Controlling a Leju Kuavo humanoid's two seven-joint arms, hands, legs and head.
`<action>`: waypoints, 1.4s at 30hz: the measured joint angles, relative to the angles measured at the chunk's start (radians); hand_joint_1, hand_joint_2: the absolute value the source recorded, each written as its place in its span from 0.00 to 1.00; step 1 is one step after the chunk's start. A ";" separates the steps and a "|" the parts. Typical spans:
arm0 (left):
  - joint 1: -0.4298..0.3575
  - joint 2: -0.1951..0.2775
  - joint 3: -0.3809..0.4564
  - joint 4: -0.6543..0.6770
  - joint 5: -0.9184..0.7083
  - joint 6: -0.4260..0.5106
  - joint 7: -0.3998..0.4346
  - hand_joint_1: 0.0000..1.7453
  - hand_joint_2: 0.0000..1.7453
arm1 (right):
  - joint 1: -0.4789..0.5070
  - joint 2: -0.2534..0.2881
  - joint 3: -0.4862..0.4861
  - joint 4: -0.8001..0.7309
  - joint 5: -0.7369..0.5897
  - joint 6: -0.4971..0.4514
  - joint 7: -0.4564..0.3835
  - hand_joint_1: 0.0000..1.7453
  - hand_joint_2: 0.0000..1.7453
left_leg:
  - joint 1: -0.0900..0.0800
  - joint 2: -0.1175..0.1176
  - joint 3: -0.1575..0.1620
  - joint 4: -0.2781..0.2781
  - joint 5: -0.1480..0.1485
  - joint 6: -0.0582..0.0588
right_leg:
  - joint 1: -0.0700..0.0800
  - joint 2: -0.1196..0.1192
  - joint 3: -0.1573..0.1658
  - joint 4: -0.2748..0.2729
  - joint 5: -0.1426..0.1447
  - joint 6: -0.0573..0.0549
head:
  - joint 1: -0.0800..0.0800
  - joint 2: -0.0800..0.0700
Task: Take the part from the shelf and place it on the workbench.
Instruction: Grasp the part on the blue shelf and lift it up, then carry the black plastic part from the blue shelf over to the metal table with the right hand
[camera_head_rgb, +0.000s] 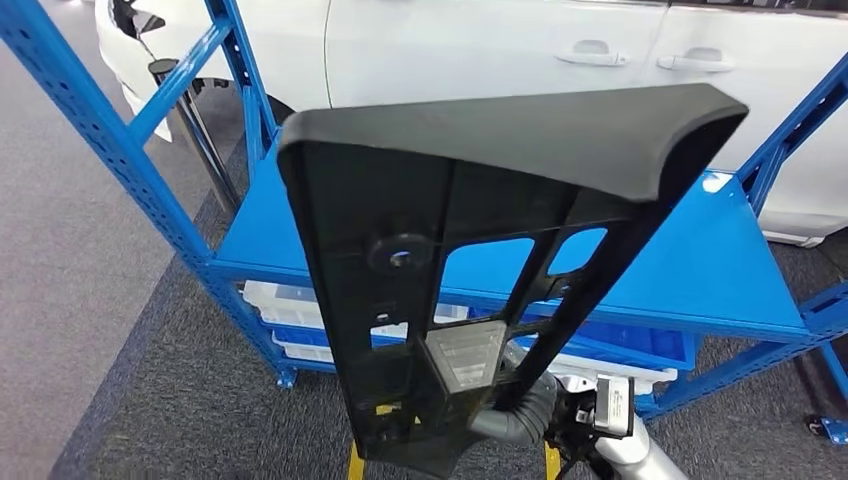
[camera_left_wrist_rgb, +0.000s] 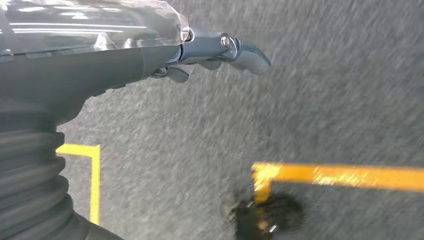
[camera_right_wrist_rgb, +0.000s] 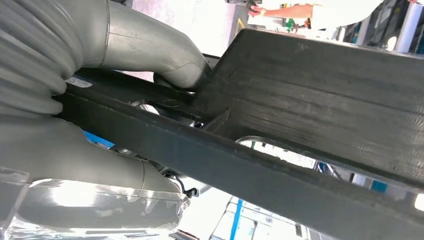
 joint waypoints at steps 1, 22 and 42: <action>0.001 0.000 0.000 0.000 0.000 0.000 0.000 0.00 1.00 | 0.001 0.000 -0.001 0.000 0.000 0.000 0.000 0.86 1.00 | 0.000 0.001 -0.016 0.001 0.011 -0.001 | -0.002 0.000 -0.006 0.059 -0.027 0.004 | 0.000 0.000; 0.004 0.001 0.000 0.000 0.000 0.004 0.007 0.00 1.00 | 0.029 0.003 -0.033 0.000 -0.001 -0.013 -0.019 0.86 1.00 | -0.001 -0.003 0.044 0.096 -0.063 -0.044 | 0.012 -0.008 0.086 -0.193 0.150 -0.046 | 0.000 0.000; -0.001 -0.001 -0.003 0.000 -0.009 -0.002 0.009 0.00 1.00 | 0.051 0.012 -0.074 -0.008 0.000 -0.038 -0.011 0.86 1.00 | -0.008 0.003 -0.097 0.008 0.090 -0.035 | 0.017 -0.006 0.274 -0.238 0.024 -0.051 | 0.000 0.000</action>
